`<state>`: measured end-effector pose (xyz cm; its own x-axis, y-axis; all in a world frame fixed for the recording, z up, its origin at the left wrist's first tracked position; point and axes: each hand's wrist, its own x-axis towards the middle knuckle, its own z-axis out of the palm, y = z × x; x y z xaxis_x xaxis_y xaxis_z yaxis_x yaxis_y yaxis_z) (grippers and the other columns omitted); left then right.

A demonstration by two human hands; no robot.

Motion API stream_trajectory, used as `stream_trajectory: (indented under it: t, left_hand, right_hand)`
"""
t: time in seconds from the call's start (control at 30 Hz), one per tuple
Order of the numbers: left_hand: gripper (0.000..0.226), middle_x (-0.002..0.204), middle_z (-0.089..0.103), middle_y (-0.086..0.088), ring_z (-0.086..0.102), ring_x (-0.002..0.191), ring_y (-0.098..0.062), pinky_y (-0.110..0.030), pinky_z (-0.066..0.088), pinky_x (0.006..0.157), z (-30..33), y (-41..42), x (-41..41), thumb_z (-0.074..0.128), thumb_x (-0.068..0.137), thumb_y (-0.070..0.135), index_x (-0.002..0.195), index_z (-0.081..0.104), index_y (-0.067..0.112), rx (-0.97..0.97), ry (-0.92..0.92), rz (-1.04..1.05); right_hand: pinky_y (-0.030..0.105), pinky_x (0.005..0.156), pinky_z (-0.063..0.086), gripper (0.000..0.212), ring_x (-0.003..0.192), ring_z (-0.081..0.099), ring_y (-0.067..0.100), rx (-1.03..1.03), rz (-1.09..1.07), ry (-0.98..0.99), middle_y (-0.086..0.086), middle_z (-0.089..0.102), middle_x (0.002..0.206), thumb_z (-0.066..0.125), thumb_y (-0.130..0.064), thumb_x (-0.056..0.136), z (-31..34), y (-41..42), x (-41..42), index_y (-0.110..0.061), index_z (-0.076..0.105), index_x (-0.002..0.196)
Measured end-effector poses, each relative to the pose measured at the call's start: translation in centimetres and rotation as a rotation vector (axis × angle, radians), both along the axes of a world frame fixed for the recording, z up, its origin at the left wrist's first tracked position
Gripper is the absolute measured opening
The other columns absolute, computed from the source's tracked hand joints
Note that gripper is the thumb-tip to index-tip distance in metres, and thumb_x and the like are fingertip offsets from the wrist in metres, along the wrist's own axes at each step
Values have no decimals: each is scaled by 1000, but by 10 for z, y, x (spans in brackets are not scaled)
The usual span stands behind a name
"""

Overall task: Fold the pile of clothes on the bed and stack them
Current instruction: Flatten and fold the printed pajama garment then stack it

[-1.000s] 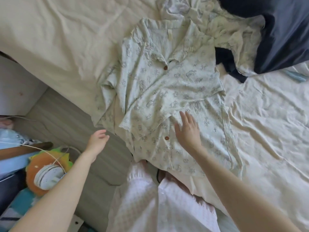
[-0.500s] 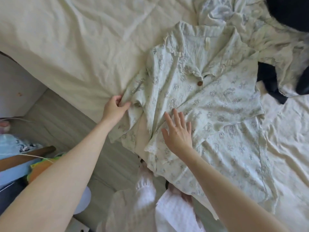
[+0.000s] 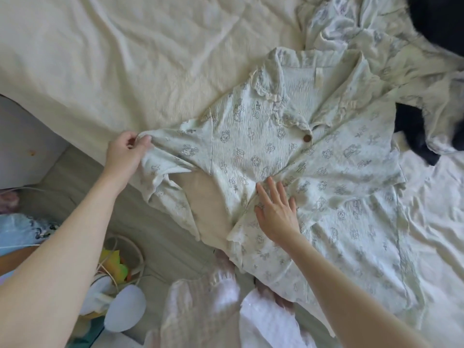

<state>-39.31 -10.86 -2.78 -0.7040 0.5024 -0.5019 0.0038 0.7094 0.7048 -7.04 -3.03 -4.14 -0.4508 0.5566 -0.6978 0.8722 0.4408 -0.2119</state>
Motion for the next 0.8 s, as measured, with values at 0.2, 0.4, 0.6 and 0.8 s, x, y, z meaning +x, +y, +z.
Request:
stream_trajectory:
  t: [0.2,0.4,0.6,0.8]
  left_hand:
    - [20,89,63,7,59,86,-14,-27,41,70,-1,-46,12,67,85,31,98,61,17,-380,-199,-289]
    - [36,56,38,-4,37,55,-25,-35,28,52,53,-38,54,59,89,26,67,39,6,-291,312,-341]
    - [7,87,62,12,56,75,-9,-25,39,71,110,42,179,57,91,26,92,64,25,80,237,-670]
    - [29,126,54,11,50,115,-7,-26,40,98,82,49,246,52,95,28,122,59,22,55,34,-756]
  right_hand:
    - [55,115,0,56,146,-14,22,-42,-10,15,-2,-12,159,32,-33,101,-3,4,2,-28,8,152]
    - [48,116,14,44,147,9,21,-222,-348,280,-1,16,158,40,-29,101,20,16,-1,-20,37,144]
    - [29,93,47,33,113,57,10,-449,-1189,645,-4,59,125,43,-37,99,66,30,41,-22,54,126]
    - [33,104,39,36,123,48,13,-302,-1087,558,0,53,136,42,-30,100,67,27,92,-20,49,134]
